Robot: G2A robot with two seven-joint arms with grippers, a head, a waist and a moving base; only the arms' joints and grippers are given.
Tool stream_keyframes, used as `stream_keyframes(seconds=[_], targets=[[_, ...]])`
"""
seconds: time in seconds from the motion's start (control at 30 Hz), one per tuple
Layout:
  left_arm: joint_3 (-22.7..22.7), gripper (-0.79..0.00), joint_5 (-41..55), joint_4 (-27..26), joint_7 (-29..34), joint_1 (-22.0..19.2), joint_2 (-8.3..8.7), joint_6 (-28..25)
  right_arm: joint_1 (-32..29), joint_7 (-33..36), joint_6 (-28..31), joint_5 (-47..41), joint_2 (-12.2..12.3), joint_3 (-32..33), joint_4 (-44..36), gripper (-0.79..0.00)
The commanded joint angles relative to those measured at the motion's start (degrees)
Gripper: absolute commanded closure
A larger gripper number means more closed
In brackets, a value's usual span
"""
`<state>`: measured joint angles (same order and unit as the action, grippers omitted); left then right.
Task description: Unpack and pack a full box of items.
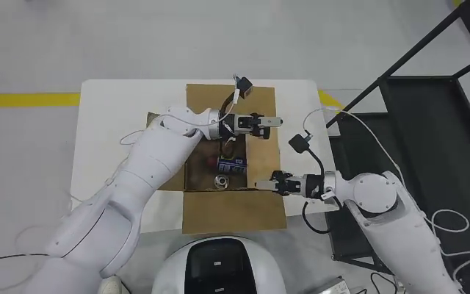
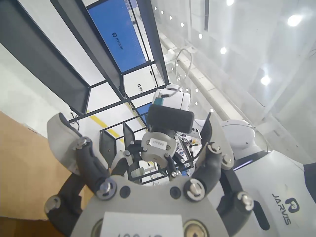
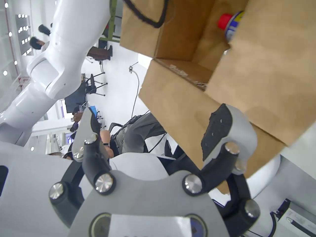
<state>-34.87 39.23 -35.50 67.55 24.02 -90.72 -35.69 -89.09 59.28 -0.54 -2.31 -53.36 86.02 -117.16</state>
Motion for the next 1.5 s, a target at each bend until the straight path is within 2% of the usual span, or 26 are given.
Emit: stream_keyframes(seconds=[0.0, 0.23, 0.4, 0.53, 0.83, 1.1, 1.23, 1.37, 1.47], targets=[[-0.6, -0.785, -1.7, 1.4, 0.3, -1.1, 0.32, -0.3, -1.2, -0.7, 0.2, -1.2, 0.1, 1.2, -0.2, -0.785], [-1.9, -0.785, -10.2, 4.8, 0.5, -2.7, 2.33, -0.1, -5.3, -1.9, 4.6, -6.2, 0.2, 5.0, -1.1, -0.785], [-2.2, -0.785, -14.4, 4.8, 1.0, -0.5, 3.71, 1.6, -6.5, -1.3, 10.3, -13.6, 0.1, 7.0, -1.1, -0.785], [-1.7, -0.785, -18.4, 3.5, -1.5, 1.6, 4.11, 1.5, -7.6, -0.4, 11.3, -14.4, 0.3, 9.0, -1.6, -0.785], [-0.2, -0.785, -22.8, 1.1, -7.6, 4.3, 2.90, 1.0, -9.2, -0.4, 12.0, -15.1, 0.3, 9.2, -2.9, -0.785], [-1.1, -0.785, -20.5, 2.0, -10.5, 3.4, 1.39, -0.3, -7.0, 0.7, 12.4, -15.2, 0.3, 5.8, -2.7, -0.785], [-2.9, -0.785, -16.2, 0.9, -9.6, 3.2, 1.12, -1.2, -5.5, 1.4, 12.7, -15.6, 0.2, 4.0, -2.3, -0.785], [-3.7, -0.785, -10.1, -1.9, -3.8, 3.8, 0.50, 0.2, -3.9, 1.9, 12.8, -15.8, 0.2, 2.5, -1.8, -0.785], [-3.5, -0.785, -8.0, -2.5, -2.8, 4.1, -0.34, 1.2, -3.2, 2.2, 12.7, -15.8, 0.2, 1.6, -1.5, -0.785]])
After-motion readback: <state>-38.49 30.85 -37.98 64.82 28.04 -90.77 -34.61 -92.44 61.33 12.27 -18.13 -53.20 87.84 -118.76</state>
